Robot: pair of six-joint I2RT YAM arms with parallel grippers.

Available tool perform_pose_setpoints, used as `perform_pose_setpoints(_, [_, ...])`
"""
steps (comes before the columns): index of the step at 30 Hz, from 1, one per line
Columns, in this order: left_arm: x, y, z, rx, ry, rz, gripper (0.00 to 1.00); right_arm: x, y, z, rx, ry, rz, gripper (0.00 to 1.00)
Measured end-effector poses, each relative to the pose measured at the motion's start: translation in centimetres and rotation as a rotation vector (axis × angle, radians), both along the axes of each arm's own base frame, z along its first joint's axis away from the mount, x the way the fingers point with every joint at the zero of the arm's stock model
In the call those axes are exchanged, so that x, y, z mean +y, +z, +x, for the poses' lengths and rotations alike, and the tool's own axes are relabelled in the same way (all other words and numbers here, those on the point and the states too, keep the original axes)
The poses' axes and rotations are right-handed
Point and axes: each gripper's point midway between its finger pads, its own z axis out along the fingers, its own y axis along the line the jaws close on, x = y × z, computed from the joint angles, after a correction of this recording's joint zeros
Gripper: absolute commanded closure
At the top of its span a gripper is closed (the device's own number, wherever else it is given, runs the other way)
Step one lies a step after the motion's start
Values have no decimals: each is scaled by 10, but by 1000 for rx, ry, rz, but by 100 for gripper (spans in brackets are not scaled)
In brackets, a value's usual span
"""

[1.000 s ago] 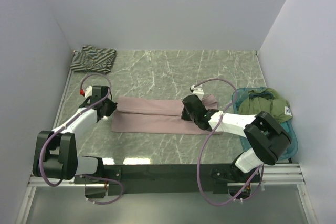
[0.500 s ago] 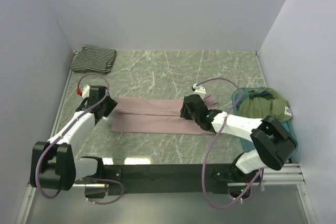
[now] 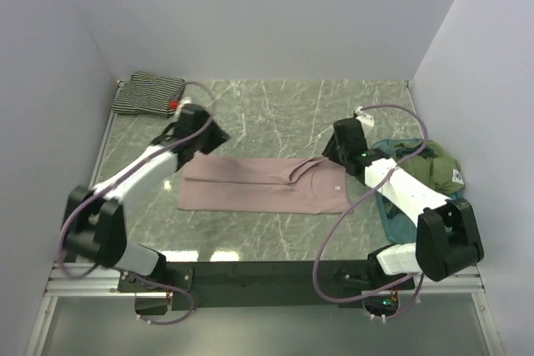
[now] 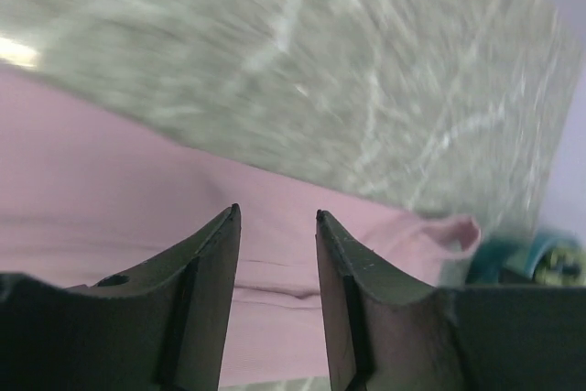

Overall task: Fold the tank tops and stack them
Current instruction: Fold the tank top

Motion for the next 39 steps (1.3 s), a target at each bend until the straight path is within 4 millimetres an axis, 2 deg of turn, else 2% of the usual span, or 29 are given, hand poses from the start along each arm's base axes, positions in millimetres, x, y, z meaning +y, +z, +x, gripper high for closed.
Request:
perform_pose_setpoints(3, [-62,-23,12,54,-141,-10,57,-15,-4,5,42,-29,10,52])
perform_pose_setpoints(7, [-124,-59,11,122,-269,-11,57,-23,-12,11,84,-37,50,52])
perform_pose_setpoints(10, [-153,-81,-1,168,-336,-18,58,-27,-20,13,120,-41,72,52])
perform_pose_setpoints(13, [-171,-96,-13,201,-380,-21,59,-28,-31,16,155,-41,87,52])
perform_pose_setpoints(19, [-196,-103,-25,212,-430,-30,59,-30,-56,19,230,-44,96,57])
perform_pose_setpoints(26, [-215,-102,-43,206,-484,-35,60,-42,-76,18,280,-84,75,76])
perform_pose_setpoints(31, [-221,-106,-56,220,-514,-37,61,-49,-76,20,271,-112,48,91])
perform_pose_setpoints(37, [-223,-114,-62,240,-513,-44,61,-59,-67,23,201,-158,23,100])
perform_pose_setpoints(39, [-222,-118,-64,248,-514,-45,61,-63,-62,20,162,-178,24,100])
